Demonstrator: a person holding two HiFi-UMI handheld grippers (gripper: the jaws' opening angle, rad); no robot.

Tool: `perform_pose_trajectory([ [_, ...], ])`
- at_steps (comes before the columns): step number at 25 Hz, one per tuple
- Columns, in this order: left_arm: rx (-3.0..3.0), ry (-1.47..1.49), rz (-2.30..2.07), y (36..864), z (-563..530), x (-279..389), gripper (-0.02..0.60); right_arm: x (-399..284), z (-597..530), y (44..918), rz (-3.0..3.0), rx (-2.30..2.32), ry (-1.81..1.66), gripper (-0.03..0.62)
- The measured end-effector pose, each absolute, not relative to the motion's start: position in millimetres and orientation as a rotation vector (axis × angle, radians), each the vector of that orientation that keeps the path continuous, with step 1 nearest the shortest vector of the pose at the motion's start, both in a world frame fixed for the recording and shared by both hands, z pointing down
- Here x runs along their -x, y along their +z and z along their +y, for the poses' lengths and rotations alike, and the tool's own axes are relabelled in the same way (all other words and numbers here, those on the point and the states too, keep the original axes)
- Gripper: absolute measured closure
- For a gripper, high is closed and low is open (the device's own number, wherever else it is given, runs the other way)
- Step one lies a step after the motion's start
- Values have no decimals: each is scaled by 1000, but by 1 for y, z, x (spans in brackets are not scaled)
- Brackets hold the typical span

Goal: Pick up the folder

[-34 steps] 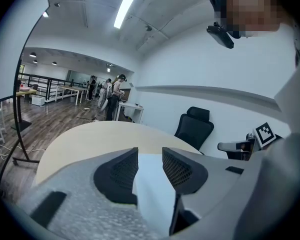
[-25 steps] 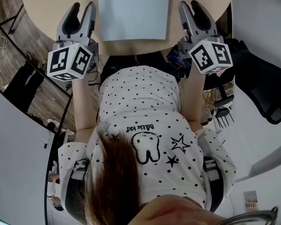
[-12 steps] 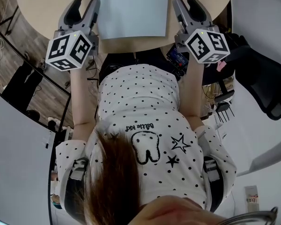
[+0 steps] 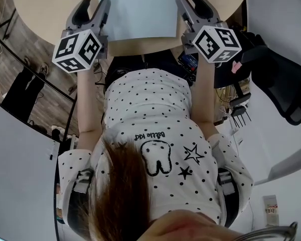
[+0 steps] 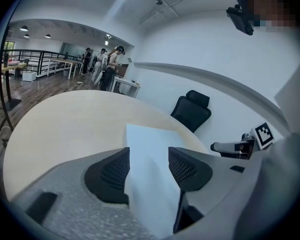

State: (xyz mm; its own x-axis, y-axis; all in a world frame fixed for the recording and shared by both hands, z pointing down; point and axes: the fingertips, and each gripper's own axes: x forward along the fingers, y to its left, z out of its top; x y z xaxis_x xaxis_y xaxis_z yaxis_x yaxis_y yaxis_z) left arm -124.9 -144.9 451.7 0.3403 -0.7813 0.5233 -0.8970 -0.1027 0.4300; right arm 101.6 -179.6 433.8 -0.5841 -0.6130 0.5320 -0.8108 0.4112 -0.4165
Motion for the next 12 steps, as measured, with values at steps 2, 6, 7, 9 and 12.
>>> perform_pose_trajectory([
  [2,-1900,223,-1461,456,-143,124,342,-101,-179,439,-2366,-1233,960,396],
  [6,-1887,240,-1448,464,-142,122,336,-102,-179,449,-2334,-1231,969,393],
  [7,-1883,243,-1446,466,-142,122,336,-102,-179,452,-2327,-1230,972,391],
  [9,-1875,248,-1442,469,-141,123,334,-102,-178,456,-2316,-1229,984,384],
  [12,-1864,249,-1437,473,-140,125,334,-100,-177,461,-2304,-1232,1004,374],
])
